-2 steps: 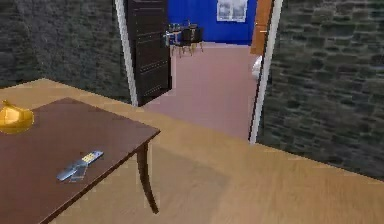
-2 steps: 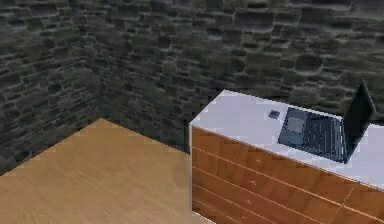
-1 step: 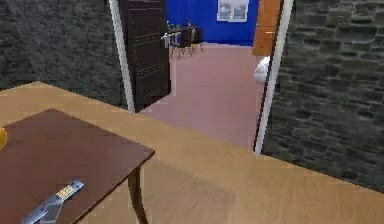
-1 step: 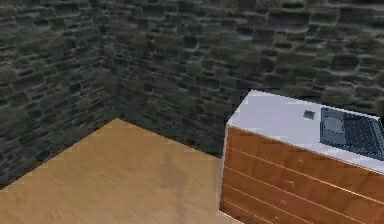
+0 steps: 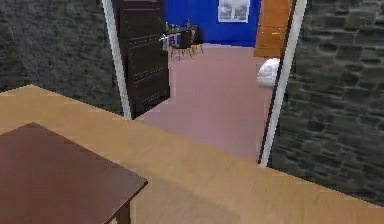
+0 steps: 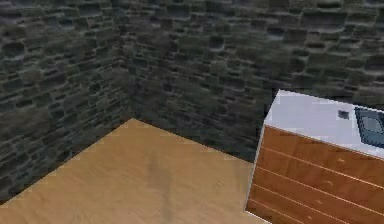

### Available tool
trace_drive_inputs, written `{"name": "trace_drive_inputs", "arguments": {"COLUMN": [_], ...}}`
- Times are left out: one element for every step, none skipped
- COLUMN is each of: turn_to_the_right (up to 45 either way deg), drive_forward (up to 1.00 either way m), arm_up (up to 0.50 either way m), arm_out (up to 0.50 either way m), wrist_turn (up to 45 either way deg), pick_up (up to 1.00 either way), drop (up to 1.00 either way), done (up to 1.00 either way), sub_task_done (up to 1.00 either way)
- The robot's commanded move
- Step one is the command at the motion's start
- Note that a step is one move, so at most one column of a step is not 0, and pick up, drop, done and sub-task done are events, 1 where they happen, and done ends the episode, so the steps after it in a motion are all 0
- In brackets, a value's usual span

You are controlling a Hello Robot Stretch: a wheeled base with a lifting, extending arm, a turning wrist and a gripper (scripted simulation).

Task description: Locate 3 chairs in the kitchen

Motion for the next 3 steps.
{"name": "trace_drive_inputs", "arguments": {"turn_to_the_right": [45.0,15.0,3.0], "drive_forward": [0.0,0.0,0.0], "arm_up": [0.0,0.0,0.0], "arm_out": [0.0,0.0,0.0], "wrist_turn": [0.0,0.0,0.0], "pick_up": [0.0,0.0,0.0], "drop": [0.0,0.0,0.0], "done": [0.0,0.0,0.0], "sub_task_done": [0.0,0.0,0.0]}}
